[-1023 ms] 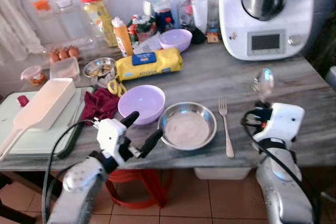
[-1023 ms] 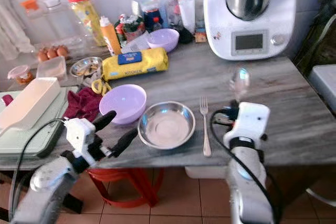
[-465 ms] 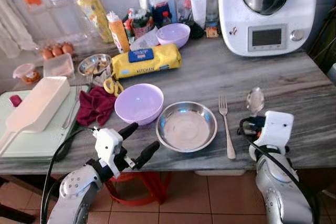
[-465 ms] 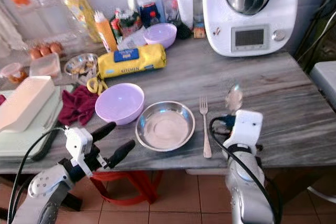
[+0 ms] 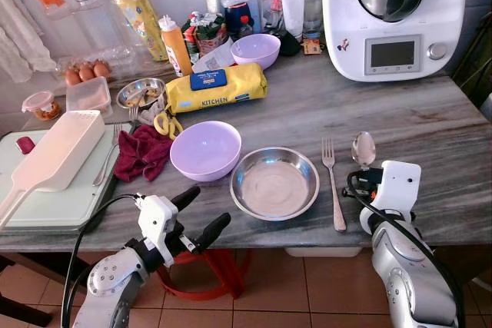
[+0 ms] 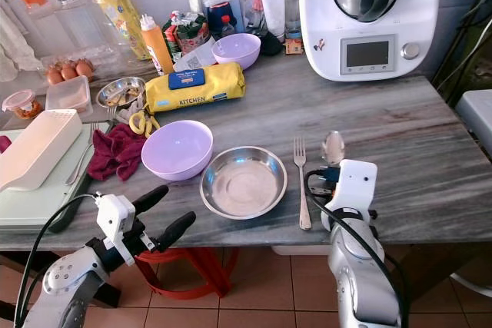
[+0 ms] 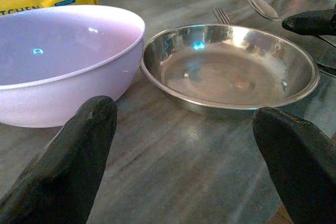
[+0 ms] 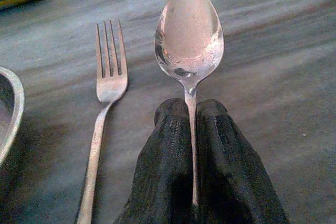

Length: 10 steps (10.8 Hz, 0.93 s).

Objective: Setting the table

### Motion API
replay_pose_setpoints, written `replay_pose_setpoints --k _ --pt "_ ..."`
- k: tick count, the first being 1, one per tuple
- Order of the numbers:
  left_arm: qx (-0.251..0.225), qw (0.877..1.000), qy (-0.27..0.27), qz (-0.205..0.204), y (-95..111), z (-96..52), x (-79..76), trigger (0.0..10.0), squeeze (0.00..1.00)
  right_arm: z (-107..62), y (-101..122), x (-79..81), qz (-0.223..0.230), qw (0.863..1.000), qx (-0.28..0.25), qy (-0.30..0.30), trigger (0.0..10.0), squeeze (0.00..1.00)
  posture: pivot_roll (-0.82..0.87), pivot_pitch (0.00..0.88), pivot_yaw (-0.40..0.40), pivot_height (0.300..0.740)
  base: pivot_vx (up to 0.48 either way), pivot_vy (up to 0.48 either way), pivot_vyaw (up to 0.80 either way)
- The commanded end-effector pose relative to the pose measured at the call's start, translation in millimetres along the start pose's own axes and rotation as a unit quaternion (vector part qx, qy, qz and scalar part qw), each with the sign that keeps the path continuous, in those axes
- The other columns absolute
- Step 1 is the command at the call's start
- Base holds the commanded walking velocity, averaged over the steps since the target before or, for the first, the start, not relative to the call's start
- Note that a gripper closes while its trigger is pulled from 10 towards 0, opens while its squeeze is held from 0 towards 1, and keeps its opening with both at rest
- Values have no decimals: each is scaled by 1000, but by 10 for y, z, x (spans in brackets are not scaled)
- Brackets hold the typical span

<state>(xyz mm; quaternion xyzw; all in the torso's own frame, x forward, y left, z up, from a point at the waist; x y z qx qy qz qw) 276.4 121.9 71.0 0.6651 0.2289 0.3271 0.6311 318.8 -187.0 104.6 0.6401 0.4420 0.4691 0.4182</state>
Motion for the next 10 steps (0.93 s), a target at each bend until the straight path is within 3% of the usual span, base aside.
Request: replay_pose_setpoints --k 1,6,10 --pt "5 1000 4 8 -21 -28 49 10000 0 19 -19 53 6 1000 8 7 10000 0 -144 80 149 740 0 0 0" --pt "-22 1000 -16 0 15 29 -20 10000 0 51 -95 58 -2 999 27 21 10000 0 -150 83 147 740 0 0 0" --pt "-54 998 -28 -3 198 149 -35 10000 0 72 -148 51 -6 999 38 25 10000 0 -149 78 146 740 0 0 0"
Point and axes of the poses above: a point about 5 cm out from each wrist's last joint towards the gripper, its own z axis pointing out of the wrist towards the gripper, its own y axis along the axis of the wrist's last joint, x = y × z, the point moved 5 cm from there along z, pointing out of the wrist towards the gripper, and after that the axes turned 11 degrees about z, right-handed, at the moved point
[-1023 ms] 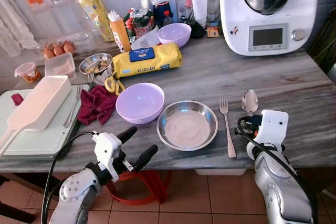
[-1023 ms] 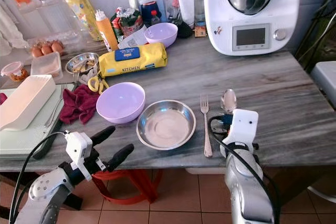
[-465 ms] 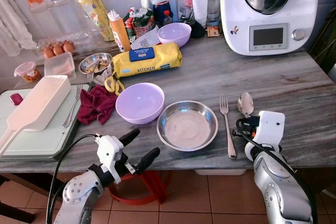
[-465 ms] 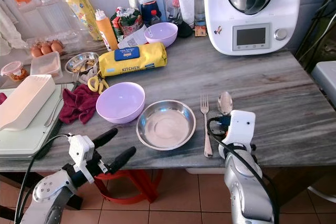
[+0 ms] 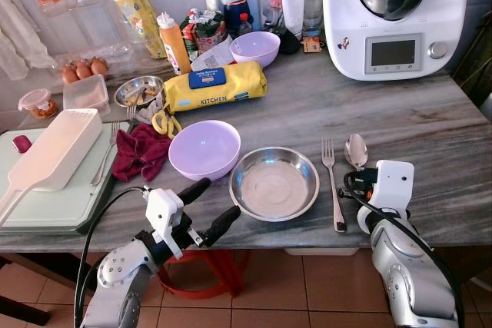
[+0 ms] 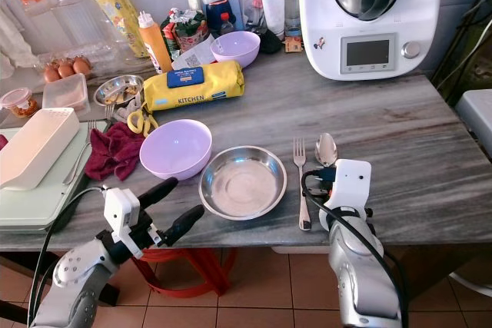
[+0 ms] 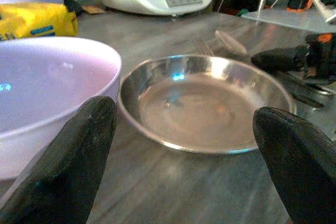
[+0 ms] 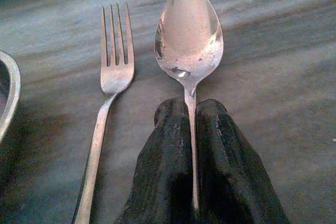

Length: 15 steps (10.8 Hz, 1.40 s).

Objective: Setting the table

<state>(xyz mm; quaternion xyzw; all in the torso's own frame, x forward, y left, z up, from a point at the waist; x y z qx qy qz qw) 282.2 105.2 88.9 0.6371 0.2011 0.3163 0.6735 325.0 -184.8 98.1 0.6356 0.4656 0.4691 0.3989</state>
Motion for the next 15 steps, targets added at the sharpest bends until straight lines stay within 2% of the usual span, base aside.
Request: replay_pose_setpoints --k 1,2,3,5,6,9,11,12,14,15 --pt "-4 1000 -6 7 72 0 20 10000 0 11 -94 50 6 1000 19 9 10000 173 -149 79 144 740 0 0 0" --pt "-5 1000 -7 8 101 1 18 10000 0 7 -105 57 6 1000 21 10 10000 773 -149 79 144 740 0 0 0" --pt "-6 1000 -8 9 132 1 18 10000 0 1 -116 59 6 1000 23 10 10000 1000 -150 79 143 740 0 0 0" --pt "-2 1000 -8 8 167 0 11 10000 0 -5 -127 47 6 1000 24 10 10000 1000 -151 77 141 740 0 0 0" --pt "-3 1000 -8 7 177 6 10 10000 0 -8 -59 48 5 1000 8 11 10000 1000 -151 75 139 740 0 0 0" --pt "-2 1000 -8 5 156 14 17 10000 0 -63 374 231 -6 996 -83 45 10000 1000 -155 72 135 740 0 0 0" --pt "1 1000 -5 1 112 14 37 10000 0 -158 558 433 -26 988 -130 81 10000 1000 -154 70 135 740 0 0 0" --pt "-1 1000 7 1 105 18 65 10000 0 -199 639 470 -29 985 -153 78 10000 1000 -151 65 134 740 0 0 0" --pt "-4 997 76 18 115 54 228 10000 0 -250 637 525 -57 980 -168 90 10000 1000 -147 54 134 740 0 0 0" --pt "-3 993 114 26 182 188 259 10000 0 -266 605 465 -52 981 -168 78 10000 1000 -145 46 130 740 0 0 0"
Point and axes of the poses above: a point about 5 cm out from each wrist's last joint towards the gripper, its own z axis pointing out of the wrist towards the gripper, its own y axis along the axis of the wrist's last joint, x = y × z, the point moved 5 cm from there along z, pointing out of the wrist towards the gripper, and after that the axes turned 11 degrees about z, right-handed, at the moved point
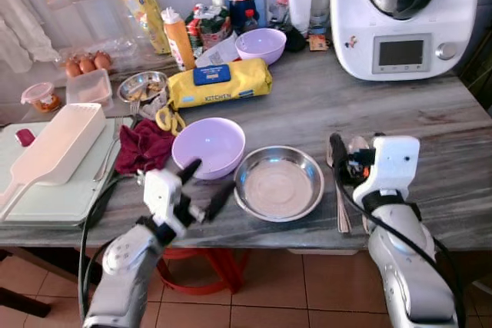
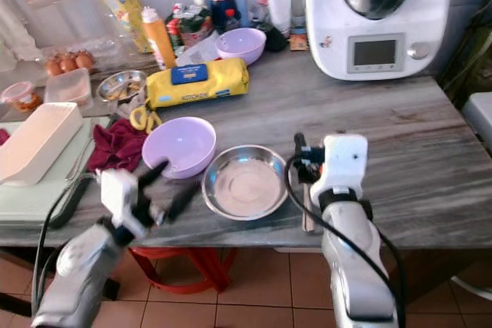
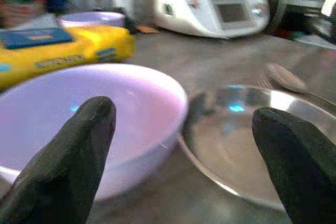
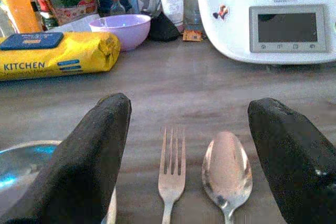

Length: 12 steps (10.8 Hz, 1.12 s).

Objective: Setting the table

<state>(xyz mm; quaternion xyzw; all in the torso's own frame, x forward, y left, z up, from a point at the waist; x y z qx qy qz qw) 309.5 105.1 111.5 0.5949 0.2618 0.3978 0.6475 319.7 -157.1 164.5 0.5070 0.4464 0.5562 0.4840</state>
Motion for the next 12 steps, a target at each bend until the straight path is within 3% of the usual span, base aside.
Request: replay_pose_setpoints --k 1,2,5,8,10,12 --pt "8 999 24 24 81 56 18 10000 0 -14 82 19 -2 1000 -19 0 10000 1000 -145 45 130 740 0 0 0" --pt "15 999 39 31 121 128 -5 10000 0 -19 117 -37 -9 999 -33 -14 10000 1000 -145 38 127 740 0 0 0" --pt "27 992 98 74 201 191 156 10000 0 -19 94 -115 -4 999 -31 -36 10000 949 -142 28 130 740 0 0 0" --pt "34 989 110 90 244 211 160 10000 0 -21 72 -116 -2 999 -31 -41 10000 824 -145 29 139 740 0 0 -740" --pt "45 987 117 100 231 214 188 10000 0 -26 52 -110 1 999 -28 -41 10000 643 -144 33 141 740 0 0 0" --pt "50 987 117 101 221 220 191 10000 0 -25 26 -103 3 999 -24 -40 10000 553 -143 37 142 740 -120 0 0"
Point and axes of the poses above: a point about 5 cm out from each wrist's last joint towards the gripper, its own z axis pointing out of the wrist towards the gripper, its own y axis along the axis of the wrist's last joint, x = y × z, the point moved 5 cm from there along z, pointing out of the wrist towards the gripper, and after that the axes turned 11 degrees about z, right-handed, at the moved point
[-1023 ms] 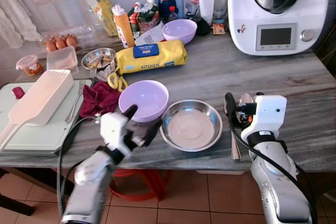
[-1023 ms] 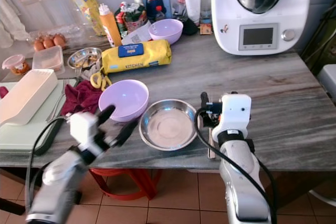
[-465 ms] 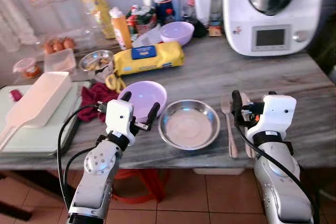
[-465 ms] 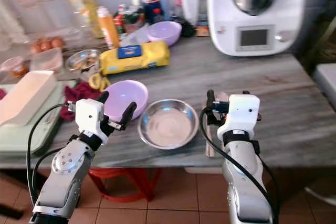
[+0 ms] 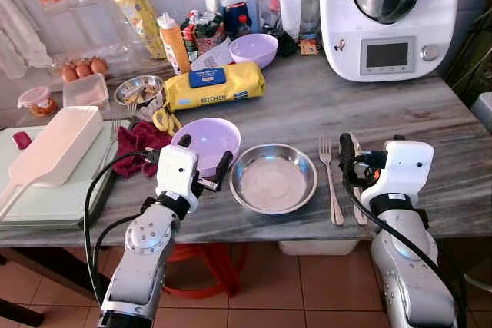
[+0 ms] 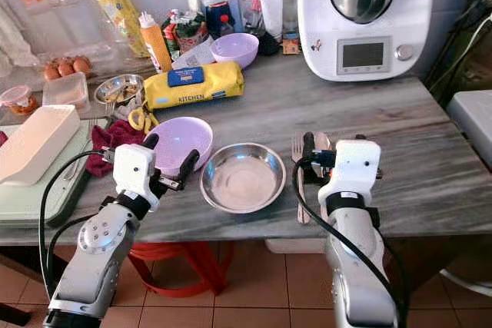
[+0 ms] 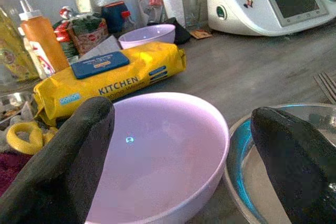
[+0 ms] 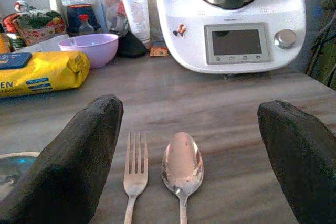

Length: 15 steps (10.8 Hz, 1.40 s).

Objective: Setting the table

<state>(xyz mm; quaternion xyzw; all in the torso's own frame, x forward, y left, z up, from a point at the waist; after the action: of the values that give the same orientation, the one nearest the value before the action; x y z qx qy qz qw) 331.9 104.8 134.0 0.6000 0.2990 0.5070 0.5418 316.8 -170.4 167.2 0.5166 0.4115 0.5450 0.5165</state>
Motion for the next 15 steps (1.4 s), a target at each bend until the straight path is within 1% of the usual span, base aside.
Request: replay_pose_setpoints --k 1,3,6,10,11,15 --pt "1 1000 3 11 25 3 46 10000 0 0 -33 28 6 1000 5 3 10000 533 -141 39 140 740 -277 0 0" --pt "6 1000 4 12 -3 -3 51 10000 0 7 -43 30 9 1000 7 3 10000 506 -138 43 139 740 -279 0 0" --pt "13 1000 8 12 -40 -15 63 10000 0 15 -65 34 11 1000 11 4 10000 490 -136 43 137 740 -280 0 0" --pt "16 1000 8 13 -76 -24 57 10000 0 26 -72 37 11 1000 11 6 10000 482 -136 42 134 740 -281 0 0" --pt "16 1000 8 14 -83 -26 56 10000 0 28 -74 37 12 1000 11 6 10000 482 -136 42 134 740 0 0 0" --pt "16 1000 7 17 -96 -33 47 10000 0 38 -86 56 14 1000 13 8 10000 478 -132 45 135 740 -292 0 0"
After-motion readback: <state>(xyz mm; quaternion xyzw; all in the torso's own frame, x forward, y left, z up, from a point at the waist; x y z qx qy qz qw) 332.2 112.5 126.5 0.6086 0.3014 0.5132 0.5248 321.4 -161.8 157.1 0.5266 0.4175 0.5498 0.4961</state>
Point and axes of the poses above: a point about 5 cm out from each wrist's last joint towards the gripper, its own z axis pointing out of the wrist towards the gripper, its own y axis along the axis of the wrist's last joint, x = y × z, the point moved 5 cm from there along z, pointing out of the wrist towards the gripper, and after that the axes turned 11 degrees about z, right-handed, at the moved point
